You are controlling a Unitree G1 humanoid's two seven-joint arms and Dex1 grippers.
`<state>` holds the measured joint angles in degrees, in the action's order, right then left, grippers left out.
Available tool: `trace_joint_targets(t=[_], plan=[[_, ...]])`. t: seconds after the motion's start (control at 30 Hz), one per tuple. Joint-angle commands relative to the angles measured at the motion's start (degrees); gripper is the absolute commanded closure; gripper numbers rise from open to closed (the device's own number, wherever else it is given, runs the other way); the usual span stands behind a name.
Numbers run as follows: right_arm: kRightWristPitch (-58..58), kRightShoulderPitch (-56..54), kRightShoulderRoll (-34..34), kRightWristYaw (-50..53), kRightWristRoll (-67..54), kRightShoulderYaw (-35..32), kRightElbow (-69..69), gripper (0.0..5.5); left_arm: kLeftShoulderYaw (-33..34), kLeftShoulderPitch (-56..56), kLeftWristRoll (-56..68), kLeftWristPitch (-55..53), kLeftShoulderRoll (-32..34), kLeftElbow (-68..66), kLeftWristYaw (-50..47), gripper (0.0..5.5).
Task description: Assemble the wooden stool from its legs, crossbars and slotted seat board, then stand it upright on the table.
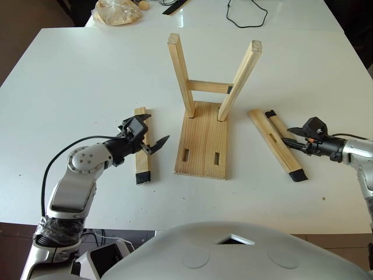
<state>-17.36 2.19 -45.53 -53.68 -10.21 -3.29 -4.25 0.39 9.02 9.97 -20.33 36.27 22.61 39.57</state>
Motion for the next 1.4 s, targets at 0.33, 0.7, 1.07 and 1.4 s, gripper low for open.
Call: trace_joint_targets(t=[0.33, 0.7, 1.07, 1.4], plan=[[-0.5, -0.2, 0.6, 1.8, -0.4, 0.1, -1.7, 3.29, -1.0, 0.6, -1.8, 0.2, -0.2, -0.1, -1.2, 0.94], [1.5, -0.2, 0.2, 3.8, 0.6, -0.3, -5.7, 3.29, -0.6, 0.8, -1.6, -0.2, -0.1, 0.3, -1.2, 0.94], [2.2, 0.2, 1.2, 2.4, -3.2, -2.2, -5.2, 3.29, -0.6, 0.5, -1.4, -0.3, 0.1, 0.4, -0.8, 0.94], [3.9, -1.7, 0.1, 2.2, -3.1, -3.8, -7.7, 2.35, -0.8, -0.7, -1.4, -0.2, 0.3, -0.4, -0.4, 0.94]])
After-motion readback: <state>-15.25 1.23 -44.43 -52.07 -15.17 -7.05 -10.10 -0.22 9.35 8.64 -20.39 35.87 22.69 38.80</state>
